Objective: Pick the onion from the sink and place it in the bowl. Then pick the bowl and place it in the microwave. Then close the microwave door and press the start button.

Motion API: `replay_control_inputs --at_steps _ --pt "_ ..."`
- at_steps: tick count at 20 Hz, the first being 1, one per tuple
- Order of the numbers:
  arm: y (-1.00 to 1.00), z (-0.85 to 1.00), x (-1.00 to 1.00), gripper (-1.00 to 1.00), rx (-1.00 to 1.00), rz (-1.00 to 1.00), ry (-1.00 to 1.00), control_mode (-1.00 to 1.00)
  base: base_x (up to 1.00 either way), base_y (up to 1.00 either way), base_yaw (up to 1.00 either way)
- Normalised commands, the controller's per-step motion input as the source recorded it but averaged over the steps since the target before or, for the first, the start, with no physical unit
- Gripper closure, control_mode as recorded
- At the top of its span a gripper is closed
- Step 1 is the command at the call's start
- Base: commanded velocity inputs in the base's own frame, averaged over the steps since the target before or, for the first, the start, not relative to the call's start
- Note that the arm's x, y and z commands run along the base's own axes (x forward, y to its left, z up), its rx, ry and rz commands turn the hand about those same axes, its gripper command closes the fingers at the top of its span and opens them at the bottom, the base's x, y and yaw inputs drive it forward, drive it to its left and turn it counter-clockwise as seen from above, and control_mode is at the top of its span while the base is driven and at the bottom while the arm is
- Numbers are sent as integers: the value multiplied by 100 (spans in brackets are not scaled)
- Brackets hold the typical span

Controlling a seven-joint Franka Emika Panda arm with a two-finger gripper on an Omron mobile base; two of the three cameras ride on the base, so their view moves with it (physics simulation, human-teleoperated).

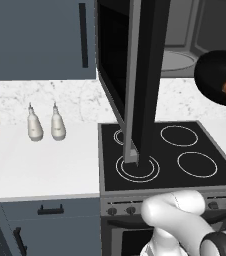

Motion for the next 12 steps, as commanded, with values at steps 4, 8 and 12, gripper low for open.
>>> replay_control_inputs --at_steps 4,8,12 --pt "11 0 86 100 0 0 1 -100 0 0 0" --pt "0 -1 89 100 0 0 0 -100 0 0 0" --pt "2 0 93 100 0 0 0 -100 0 0 0"
